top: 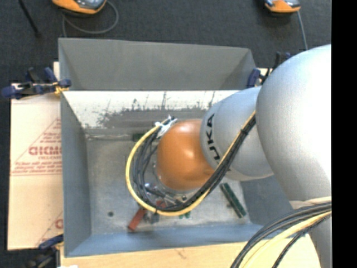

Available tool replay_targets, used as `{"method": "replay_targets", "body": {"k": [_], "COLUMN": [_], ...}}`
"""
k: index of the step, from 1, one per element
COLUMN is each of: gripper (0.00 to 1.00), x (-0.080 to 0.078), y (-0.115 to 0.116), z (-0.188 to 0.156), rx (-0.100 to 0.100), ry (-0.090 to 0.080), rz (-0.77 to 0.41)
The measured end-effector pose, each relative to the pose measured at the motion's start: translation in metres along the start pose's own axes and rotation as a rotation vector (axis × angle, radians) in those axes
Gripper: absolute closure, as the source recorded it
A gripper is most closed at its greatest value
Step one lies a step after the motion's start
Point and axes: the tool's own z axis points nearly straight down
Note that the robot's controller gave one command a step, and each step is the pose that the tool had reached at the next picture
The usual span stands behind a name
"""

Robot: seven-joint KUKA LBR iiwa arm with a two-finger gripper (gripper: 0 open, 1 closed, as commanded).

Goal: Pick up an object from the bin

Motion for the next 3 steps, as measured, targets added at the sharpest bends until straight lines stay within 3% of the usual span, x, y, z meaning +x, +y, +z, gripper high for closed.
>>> {"method": "replay_targets", "body": {"k": [1, 2, 3], "gripper": [1.00, 0.00, 0.00], "x": [-0.002, 0.000, -0.009], "y": [0.002, 0.003, 0.005], "z": [-0.112, -0.108, 0.008], "rx": [0.002, 0.000, -0.001], "ry": [0.009, 0.017, 0.018], "rz": [-0.034, -0.032, -0.114]}}
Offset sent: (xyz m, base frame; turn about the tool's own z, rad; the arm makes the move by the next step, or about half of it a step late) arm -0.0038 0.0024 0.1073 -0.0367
